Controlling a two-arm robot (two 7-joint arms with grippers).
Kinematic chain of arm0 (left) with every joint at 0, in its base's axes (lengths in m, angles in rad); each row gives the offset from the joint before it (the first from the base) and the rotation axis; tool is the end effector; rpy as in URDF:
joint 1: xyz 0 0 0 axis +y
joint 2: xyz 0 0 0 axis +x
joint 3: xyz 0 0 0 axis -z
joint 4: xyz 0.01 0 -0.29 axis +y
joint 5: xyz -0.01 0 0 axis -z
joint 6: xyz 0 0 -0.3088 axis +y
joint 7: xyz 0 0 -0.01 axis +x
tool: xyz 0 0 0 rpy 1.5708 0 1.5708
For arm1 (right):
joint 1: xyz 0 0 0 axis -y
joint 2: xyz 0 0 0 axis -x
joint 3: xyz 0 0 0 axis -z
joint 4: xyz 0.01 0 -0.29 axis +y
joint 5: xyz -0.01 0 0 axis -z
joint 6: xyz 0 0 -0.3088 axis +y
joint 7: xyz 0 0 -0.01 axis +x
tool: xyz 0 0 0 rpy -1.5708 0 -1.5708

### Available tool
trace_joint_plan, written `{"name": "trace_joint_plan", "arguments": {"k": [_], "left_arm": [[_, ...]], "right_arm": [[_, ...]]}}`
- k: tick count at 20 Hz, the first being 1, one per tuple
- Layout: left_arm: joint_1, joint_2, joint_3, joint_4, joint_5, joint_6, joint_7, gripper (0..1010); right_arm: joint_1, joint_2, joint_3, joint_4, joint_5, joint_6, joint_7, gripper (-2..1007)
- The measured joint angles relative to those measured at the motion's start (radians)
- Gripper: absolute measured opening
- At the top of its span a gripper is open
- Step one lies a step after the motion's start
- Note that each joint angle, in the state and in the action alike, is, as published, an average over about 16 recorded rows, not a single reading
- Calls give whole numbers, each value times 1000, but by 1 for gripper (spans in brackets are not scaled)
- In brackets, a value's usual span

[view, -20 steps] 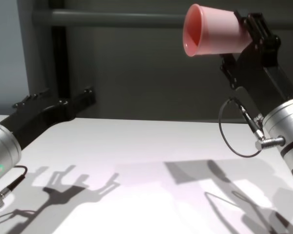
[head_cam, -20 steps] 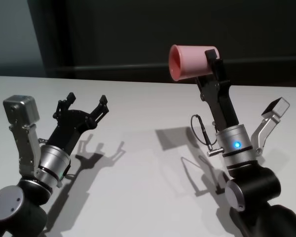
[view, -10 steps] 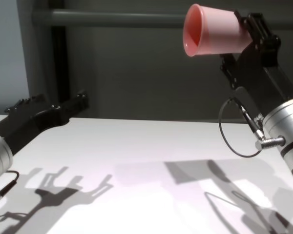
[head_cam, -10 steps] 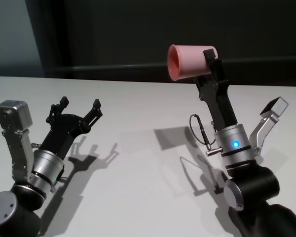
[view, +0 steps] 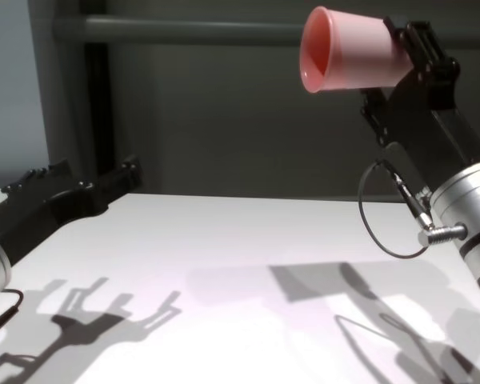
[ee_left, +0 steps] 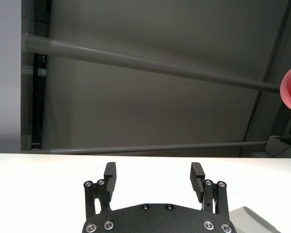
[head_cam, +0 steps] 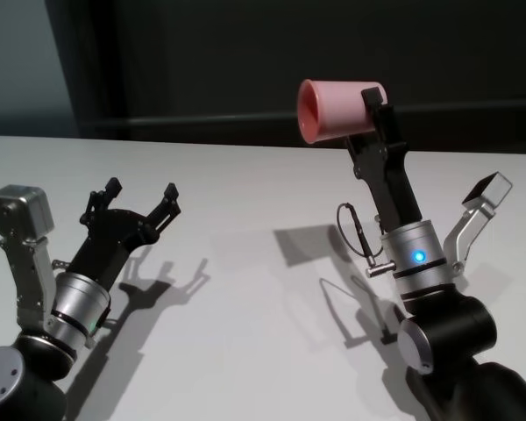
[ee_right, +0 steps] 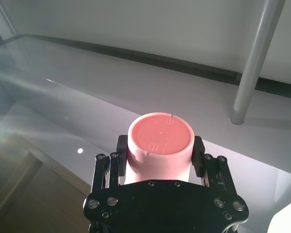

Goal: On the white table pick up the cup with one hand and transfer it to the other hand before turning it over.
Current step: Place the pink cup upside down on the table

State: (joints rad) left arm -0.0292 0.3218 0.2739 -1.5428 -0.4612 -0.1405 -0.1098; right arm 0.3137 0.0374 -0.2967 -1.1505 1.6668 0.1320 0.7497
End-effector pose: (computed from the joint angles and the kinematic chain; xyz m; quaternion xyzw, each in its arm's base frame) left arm 0.3255 0.0136 -0.3104 -0.0676 0.0350 0.5736 0.8156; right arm 0.4031 0.0720 -0.3235 0.5501 0.4373 -0.1970 0.6836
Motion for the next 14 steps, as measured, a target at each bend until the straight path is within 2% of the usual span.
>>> {"name": "trace_joint_plan", "arguments": {"k": [9, 14], "left_arm": [[3, 0, -3, -1, 1, 0, -6, 1003], [2, 1, -2, -1, 1, 0, -5, 1003]], "right_arm": [[1, 1, -2, -2, 0, -2, 0, 757], [4, 13, -14, -13, -11, -14, -9, 757]]}}
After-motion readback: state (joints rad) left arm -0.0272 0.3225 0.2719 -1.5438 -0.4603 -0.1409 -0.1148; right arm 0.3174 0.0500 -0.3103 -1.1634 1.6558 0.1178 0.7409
